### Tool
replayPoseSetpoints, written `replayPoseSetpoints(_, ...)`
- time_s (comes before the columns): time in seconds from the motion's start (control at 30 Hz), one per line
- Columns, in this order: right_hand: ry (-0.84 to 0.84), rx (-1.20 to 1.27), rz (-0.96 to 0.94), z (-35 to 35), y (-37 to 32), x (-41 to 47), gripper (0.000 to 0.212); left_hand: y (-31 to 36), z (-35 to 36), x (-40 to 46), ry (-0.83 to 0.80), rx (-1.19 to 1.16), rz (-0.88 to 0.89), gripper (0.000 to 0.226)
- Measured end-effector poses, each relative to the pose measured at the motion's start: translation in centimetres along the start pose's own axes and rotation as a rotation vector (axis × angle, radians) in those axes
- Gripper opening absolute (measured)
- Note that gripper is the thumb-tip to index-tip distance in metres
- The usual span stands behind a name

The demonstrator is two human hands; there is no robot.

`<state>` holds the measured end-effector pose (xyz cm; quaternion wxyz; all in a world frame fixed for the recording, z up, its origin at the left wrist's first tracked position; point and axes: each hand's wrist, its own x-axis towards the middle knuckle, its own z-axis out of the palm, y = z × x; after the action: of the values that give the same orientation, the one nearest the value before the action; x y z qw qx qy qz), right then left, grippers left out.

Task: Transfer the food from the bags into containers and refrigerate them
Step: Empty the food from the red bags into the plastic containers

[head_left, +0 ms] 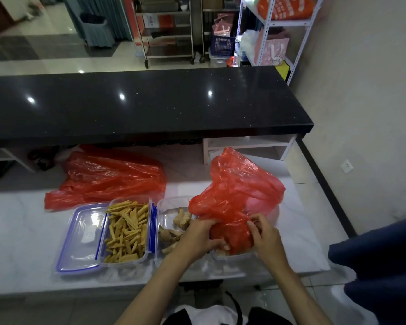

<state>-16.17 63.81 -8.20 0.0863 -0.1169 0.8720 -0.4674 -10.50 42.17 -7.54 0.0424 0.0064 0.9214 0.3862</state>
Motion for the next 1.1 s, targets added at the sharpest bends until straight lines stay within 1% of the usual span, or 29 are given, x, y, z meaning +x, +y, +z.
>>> replayPoseSetpoints(0.07, 0.002, 0.032, 0.043, 0.1, -0.3, -0.3, 0.012, 0.1, 0.2, 0.0, 0.050, 0.010, -0.005, 0.051)
replayPoseSetpoints(0.17, -0.030, 0.058, 0.033, -0.2, -1.0, -0.6, 0.014, 0.5, -0.1, -0.2, 0.109, 0.013, -0.018, 0.033)
replayPoseSetpoints(0.2, -0.058, 0.066, 0.027, -0.2, -1.0, -0.7, 0.015, 0.5, -0.2, -0.2, 0.127, 0.013, -0.019, 0.031)
replayPoseSetpoints(0.27, -0.135, 0.053, 0.019, -0.3, -0.9, -0.8, 0.029, 0.7, -0.4, -0.5, 0.164, -0.006, -0.039, 0.031)
replayPoseSetpoints(0.3, -0.158, 0.013, 0.009, -0.4, -0.7, -0.8, 0.037, 0.8, -0.4, -0.6, 0.181, -0.013, -0.051, 0.030)
replayPoseSetpoints(0.33, -0.166, -0.029, -0.005, -0.4, -0.7, -0.9, 0.038, 0.8, -0.4, -0.7, 0.196, -0.023, -0.057, 0.030)
replayPoseSetpoints(0.43, -0.129, -0.056, -0.020, -0.5, -0.9, -1.2, 0.017, 0.7, -0.3, -0.8, 0.204, -0.070, -0.080, 0.028)
replayPoseSetpoints(0.53, -0.068, 0.040, 0.015, -0.7, -1.4, -1.4, 0.014, 1.0, -0.4, -0.9, 0.214, -0.075, -0.087, 0.026)
replayPoseSetpoints(0.7, -0.004, 0.144, 0.043, -0.8, -2.3, -1.6, 0.016, 1.9, -0.6, -0.7, 0.269, -0.091, -0.071, 0.026)
replayPoseSetpoints(0.93, 0.022, 0.137, 0.091, -0.6, -2.1, -1.8, 0.013, 2.2, -0.6, -0.7, 0.309, -0.082, -0.067, 0.020)
replayPoseSetpoints(1.07, -0.021, 0.220, 0.126, -0.8, -2.1, -1.6, 0.016, 2.1, -0.3, -0.6, 0.336, -0.100, -0.077, 0.017)
replayPoseSetpoints(1.1, -0.054, 0.257, 0.131, -0.8, -2.2, -1.7, 0.022, 2.1, -0.3, -0.6, 0.337, -0.102, -0.079, 0.017)
